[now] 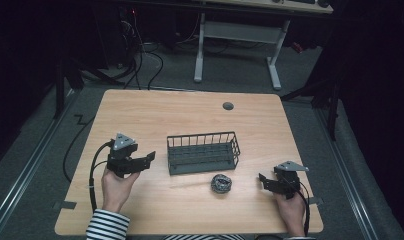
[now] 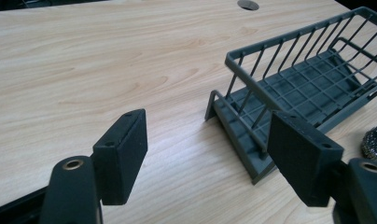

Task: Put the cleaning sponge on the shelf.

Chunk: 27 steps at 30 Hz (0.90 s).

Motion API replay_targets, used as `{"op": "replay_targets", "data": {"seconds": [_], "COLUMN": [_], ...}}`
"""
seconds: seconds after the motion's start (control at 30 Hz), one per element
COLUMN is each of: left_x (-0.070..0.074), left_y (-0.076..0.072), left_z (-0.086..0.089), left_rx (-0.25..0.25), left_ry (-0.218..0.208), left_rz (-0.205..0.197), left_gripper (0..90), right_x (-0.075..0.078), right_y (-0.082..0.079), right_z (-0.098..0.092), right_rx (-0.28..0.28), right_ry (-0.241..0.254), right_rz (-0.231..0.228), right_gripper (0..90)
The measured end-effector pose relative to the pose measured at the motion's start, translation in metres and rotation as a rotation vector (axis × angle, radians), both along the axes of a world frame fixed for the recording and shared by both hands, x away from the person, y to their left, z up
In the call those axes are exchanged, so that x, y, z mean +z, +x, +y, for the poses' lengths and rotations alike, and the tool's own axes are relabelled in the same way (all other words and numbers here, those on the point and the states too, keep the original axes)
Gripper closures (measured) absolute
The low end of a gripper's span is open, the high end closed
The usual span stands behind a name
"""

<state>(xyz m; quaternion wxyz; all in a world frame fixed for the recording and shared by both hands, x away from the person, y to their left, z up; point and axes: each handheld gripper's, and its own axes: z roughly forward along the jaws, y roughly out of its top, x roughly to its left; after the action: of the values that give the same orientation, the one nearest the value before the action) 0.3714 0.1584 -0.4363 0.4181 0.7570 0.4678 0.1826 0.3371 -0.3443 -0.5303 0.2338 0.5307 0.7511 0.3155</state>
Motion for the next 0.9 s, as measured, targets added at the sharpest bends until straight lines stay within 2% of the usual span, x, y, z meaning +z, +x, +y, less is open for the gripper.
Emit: {"op": "replay_targets", "data": {"seconds": [0.3, 0.57, 0.83, 0.9], "left_x": [-0.012, -0.029, -0.045, -0.048], "left_y": [-0.009, -0.017, -0.023, -0.024], "left_z": [0.014, 0.024, 0.034, 0.035], "left_rx": [0.031, 0.061, 0.095, 0.101], "left_ry": [-0.014, -0.007, -0.027, -0.018], "left_rz": [0.018, 0.051, 0.076, 0.082], "left_gripper": [29.6, 29.9, 30.2, 30.4], "right_x": [0.000, 0.000, 0.000, 0.000], "right_y": [0.000, 0.000, 0.000, 0.000], "right_z": [0.000, 0.000, 0.000, 0.000], "right_rx": [0.000, -0.001, -0.001, -0.001], "right_ry": [0.000, 0.000, 0.000, -0.001], "right_rz": [0.000, 0.000, 0.000, 0.000], "right_gripper": [30.1, 30.1, 30.1, 30.1]}}
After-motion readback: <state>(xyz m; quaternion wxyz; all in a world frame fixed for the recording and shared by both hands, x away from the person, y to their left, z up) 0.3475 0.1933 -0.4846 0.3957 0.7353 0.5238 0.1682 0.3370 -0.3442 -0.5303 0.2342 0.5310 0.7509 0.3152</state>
